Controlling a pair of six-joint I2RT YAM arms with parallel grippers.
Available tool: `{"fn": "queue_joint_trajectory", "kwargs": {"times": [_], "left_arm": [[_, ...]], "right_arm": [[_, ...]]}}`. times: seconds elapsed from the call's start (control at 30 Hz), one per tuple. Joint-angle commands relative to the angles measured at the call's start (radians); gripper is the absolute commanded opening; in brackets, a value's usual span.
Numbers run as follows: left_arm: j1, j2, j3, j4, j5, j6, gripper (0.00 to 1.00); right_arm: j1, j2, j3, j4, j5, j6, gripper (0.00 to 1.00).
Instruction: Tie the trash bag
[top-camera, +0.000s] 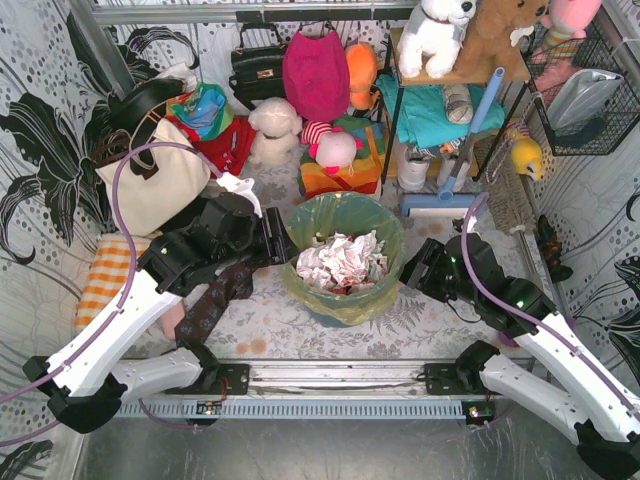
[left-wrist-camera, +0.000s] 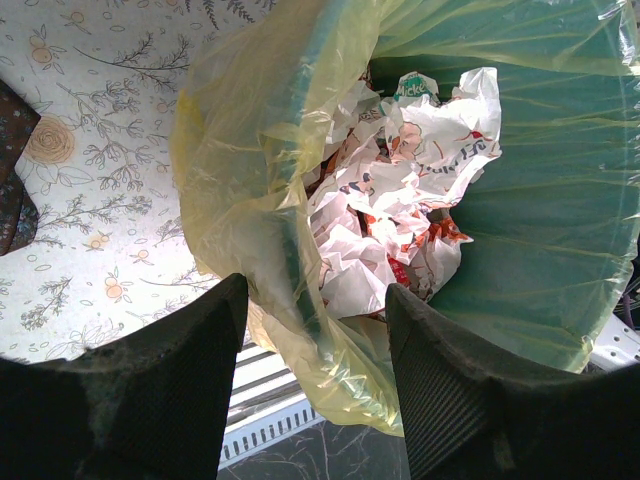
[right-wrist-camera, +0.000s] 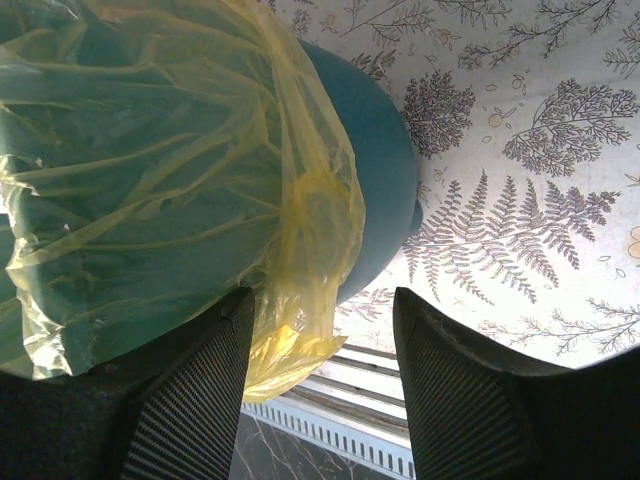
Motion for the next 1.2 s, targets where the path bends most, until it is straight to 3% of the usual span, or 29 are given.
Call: {"fn": "queue_joint_trajectory", "kwargs": {"times": [0.0, 0.27, 0.67, 1.0, 1.17], "left_arm": [[-0.004, -0.002, 0.003, 0.015, 0.009, 0.017, 0.65], [-0.004, -0.012, -0.008, 0.016, 0.006, 0.008, 0.65], [-0.004, -0.019, -0.036, 0.018, 0.008, 0.004, 0.65], [-0.004, -0.025, -0.051, 0.014, 0.002, 0.005, 0.65], [-0.004, -0.022, -0.050, 0.015, 0.003, 0.005, 0.65]], "right_arm": [[0.007, -0.004, 0.017, 0.021, -0.011, 0.019, 0.57], [0.006, 0.053, -0.071, 0.119, -0.014, 0.015, 0.58], [0.006, 0.072, -0.157, 0.045, 0.085, -0.014, 0.51], [0.006, 0.089, -0.068, -0.063, 0.137, -0.040, 0.43], [0.006, 0.054, -0.024, -0.048, 0.069, -0.035, 0.43]]}}
